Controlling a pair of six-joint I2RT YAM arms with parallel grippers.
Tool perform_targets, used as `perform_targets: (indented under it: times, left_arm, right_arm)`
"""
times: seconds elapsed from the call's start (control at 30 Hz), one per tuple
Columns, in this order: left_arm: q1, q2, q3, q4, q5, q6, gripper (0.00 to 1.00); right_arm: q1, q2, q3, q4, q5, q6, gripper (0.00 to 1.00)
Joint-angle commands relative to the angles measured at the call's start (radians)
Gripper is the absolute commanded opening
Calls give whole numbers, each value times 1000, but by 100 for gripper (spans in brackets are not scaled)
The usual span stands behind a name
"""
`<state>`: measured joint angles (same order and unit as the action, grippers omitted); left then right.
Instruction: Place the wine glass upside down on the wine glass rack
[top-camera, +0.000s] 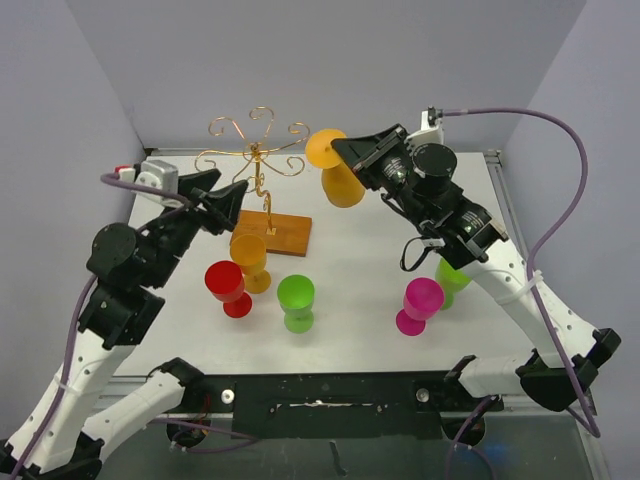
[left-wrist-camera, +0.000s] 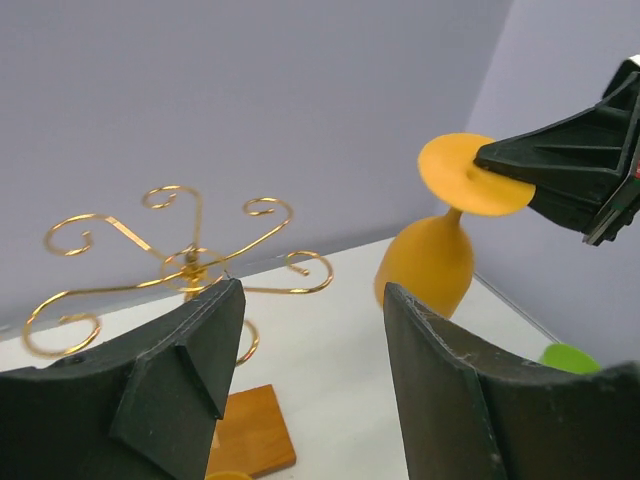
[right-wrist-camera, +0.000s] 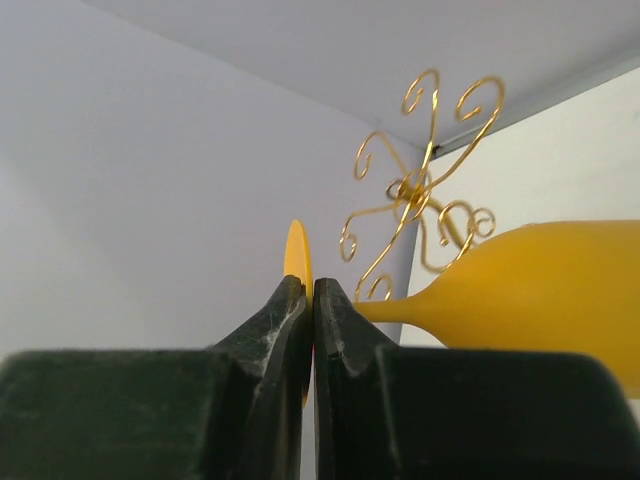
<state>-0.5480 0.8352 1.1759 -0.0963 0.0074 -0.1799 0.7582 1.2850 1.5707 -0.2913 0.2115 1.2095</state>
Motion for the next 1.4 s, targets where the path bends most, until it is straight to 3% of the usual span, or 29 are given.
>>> perform_targets:
  times: [0.0, 0.17, 0.33, 0.7, 0.97, 1.37]
  left_arm:
    - [2, -115, -115, 49, -280, -38, 56]
    - [4, -231, -281, 161, -477, -82, 56]
    - [10, -272, -326, 170, -566, -90, 56]
    - [42, -302, -357, 194, -440, -66, 56]
    - [129, -302, -375, 208, -356, -127, 56]
    - [154, -294, -383, 210, -339, -141, 56]
  right_arm:
    - [-66, 56, 47, 84, 35, -74, 0]
    - [-149, 139, 72, 155, -20, -112, 0]
    - [-201, 230, 131, 163, -99, -119, 0]
    - [-203, 352, 175, 249, -246, -89, 0]
    - [-197, 409, 191, 292, -367, -58, 0]
    - [-161, 498, 296, 243, -516, -110, 0]
